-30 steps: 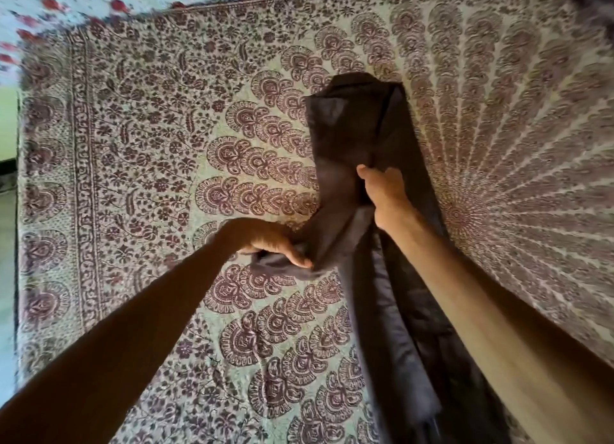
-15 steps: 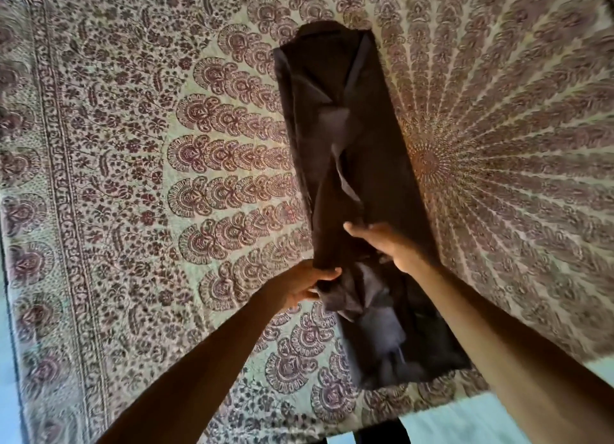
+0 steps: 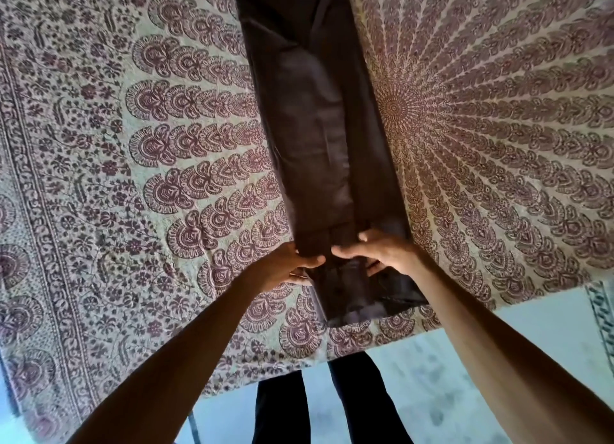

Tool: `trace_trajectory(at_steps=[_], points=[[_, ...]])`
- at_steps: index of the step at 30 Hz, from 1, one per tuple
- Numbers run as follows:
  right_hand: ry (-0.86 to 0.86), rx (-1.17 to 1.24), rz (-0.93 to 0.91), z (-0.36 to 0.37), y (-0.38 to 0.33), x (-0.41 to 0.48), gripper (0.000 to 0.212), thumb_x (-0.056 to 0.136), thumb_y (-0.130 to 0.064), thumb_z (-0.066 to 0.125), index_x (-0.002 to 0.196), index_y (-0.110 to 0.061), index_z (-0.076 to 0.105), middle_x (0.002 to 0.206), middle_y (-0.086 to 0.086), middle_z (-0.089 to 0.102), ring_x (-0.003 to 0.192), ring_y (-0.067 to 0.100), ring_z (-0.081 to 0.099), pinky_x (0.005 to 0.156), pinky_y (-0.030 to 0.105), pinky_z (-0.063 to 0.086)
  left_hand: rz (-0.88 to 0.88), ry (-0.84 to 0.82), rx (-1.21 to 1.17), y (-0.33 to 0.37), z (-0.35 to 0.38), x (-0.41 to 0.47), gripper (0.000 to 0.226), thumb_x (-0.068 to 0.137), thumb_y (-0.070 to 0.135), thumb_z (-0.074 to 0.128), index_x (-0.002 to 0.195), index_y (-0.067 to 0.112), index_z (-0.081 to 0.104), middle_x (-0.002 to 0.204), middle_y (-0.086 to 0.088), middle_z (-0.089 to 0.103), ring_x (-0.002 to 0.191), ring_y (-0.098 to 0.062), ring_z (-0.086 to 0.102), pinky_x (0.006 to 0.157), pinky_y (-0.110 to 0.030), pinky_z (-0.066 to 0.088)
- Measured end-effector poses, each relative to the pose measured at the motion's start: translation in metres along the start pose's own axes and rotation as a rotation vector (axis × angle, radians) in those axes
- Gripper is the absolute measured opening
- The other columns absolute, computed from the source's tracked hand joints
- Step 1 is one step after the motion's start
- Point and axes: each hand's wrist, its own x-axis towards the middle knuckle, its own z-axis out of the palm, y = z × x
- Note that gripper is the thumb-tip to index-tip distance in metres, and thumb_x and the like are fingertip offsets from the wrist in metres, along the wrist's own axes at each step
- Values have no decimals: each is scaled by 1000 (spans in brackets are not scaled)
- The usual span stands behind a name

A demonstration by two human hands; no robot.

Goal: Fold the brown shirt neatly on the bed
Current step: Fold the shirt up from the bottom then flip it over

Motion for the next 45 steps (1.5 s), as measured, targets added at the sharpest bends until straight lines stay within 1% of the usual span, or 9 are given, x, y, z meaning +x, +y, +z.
trace_trajectory(at_steps=[3, 6, 10, 16, 21, 28, 34, 40, 45], points=[[83, 31, -69, 7, 17, 2, 21, 78, -26, 81, 89, -20, 64, 95, 9, 69, 91, 21, 65, 72, 36, 57, 69, 205, -13, -16, 9, 6, 31, 81, -4, 70, 104, 12, 57, 80, 3, 69, 59, -1, 64, 51, -15, 50], [171, 124, -56, 12, 30, 8, 18, 81, -10, 77, 82, -13, 59, 78, 5, 59, 89, 22, 61, 77, 43, 57, 8, 257, 37, -35, 10, 12, 27, 81, -7, 69, 84, 12, 51, 64, 2, 65, 54, -8, 64, 50, -18, 53], [318, -42, -47, 14, 39, 14, 22, 79, -15, 79, 95, -14, 64, 84, 9, 66, 77, 21, 67, 75, 46, 61, -30, 301, 49, -41, 16, 14, 26, 89, -5, 60, 74, 10, 45, 47, 2, 64, 41, -5, 62, 44, -19, 52], [457, -462, 44, 18, 29, 17, 34, 72, -34, 77, 63, -15, 50, 96, 11, 74, 86, 28, 73, 76, 38, 61, -101, 279, 192, -30, 15, 16, 26, 92, 0, 57, 70, 10, 47, 52, 0, 64, 43, -9, 58, 44, -17, 45], [478, -676, 122, 16, 15, 15, 49, 71, -47, 80, 109, -19, 66, 117, 6, 67, 110, 25, 66, 81, 31, 51, -182, 271, 469, -15, 2, 23, 21, 86, 19, 70, 69, 12, 59, 68, -10, 69, 51, -13, 66, 50, -26, 55], [668, -357, -128, -20, -68, 41, 41, 79, -44, 72, 111, -20, 63, 109, 8, 70, 107, 29, 66, 86, 36, 53, 80, 622, 549, 79, -55, 46, 32, 85, 34, 66, 86, 2, 64, 88, -23, 72, 85, -34, 70, 78, -45, 58], [788, -305, -203, -59, -167, 79, 43, 88, -38, 64, 123, -14, 54, 122, 14, 63, 114, 34, 61, 89, 41, 51, 259, 691, 150, 174, -141, 102, 31, 75, 39, 71, 75, 19, 47, 92, -17, 62, 80, -28, 63, 78, -58, 56], [1112, -486, -420, -87, -246, 124, 41, 93, -32, 57, 129, -14, 49, 126, 13, 55, 115, 36, 53, 92, 45, 44, 575, 889, 308, 271, -177, 111, 66, 89, 11, 57, 145, 17, 22, 71, -8, 56, 54, -12, 55, 49, -26, 45], [944, -672, -594, -110, -288, 152, 28, 97, -31, 52, 123, -20, 55, 119, 8, 64, 114, 32, 54, 91, 44, 40, 727, 885, 697, 336, -220, 128, 75, 84, 4, 49, 152, 14, 18, 87, -12, 59, 67, -26, 56, 57, -26, 32]])
